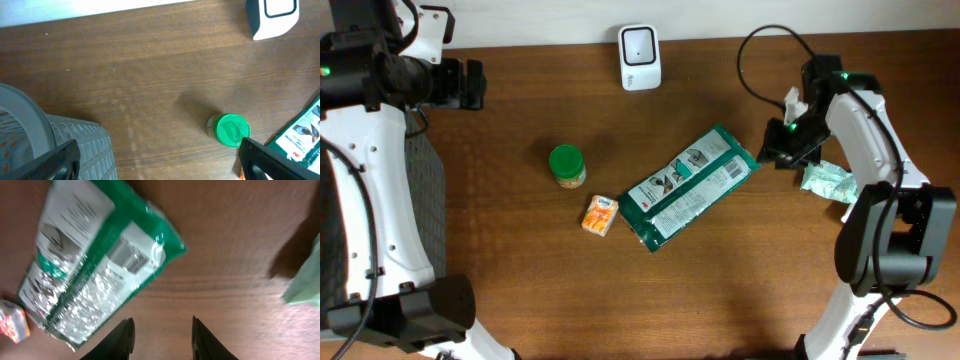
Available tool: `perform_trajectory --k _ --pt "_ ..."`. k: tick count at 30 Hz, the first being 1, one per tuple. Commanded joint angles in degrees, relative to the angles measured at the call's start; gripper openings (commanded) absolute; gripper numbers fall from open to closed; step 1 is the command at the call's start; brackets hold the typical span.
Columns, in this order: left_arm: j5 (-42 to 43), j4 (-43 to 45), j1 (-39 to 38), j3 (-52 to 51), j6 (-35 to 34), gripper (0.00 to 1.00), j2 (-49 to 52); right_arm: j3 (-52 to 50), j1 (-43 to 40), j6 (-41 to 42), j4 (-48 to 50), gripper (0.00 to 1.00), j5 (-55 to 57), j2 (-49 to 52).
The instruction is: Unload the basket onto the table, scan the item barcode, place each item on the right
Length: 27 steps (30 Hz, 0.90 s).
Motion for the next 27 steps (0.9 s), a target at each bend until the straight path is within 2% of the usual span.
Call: perform_trajectory --k 1,4,5,6,7,10,12,15,17,22,27 --pt "2.23 0.26 0.35 0.35 0.46 0.99 -0.22 -3.89 2.54 -0.39 0.96 0.34 -1.81 -0.79" --pt "14.56 0.44 0.35 0.37 0.48 0.99 -0.22 -5.18 4.13 -0.17 0.87 0.34 -1.92 -0.81" --pt "18.08 0.55 0.35 0.35 0.46 0.47 -0.17 -5.18 4.11 -0.13 0.83 0.34 -2.84 -0.79" --pt "20.9 0.48 0.15 0.35 0.46 0.29 0.0 -5.18 4.11 0.5 0.81 0.34 -3.15 -0.79" --pt "22.16 0.26 -0.52 0.35 -0.37 0.0 0.15 -5.18 4.13 0.92 0.9 0.33 -3.08 -0.79" --pt "21.31 0.24 -5.81 0.35 -2.29 0.0 1.73 -5.22 4.17 5.53 3.17 0.24 4.68 -0.11" --pt "17.0 0.28 -10.62 0.2 -2.29 0.0 3.74 -5.38 4.5 6.34 6.6 0.16 7.8 0.42" --pt "12.39 1.57 -16.85 0.15 -2.25 0.0 7.21 -7.45 5.66 7.65 9.94 0.16 13.35 0.55" --pt "12.02 2.91 -20.63 0.15 1.22 0.0 9.64 -10.97 5.99 8.85 13.16 0.15 17.4 0.55" --pt "7.85 4.15 -24.15 -0.5 2.89 0.0 12.04 -20.02 6.08 8.87 25.62 0.1 14.84 0.55" --pt "7.87 4.09 -24.15 -0.52 2.86 0.0 12.63 -22.16 8.79 6.49 37.31 0.1 11.58 0.55"
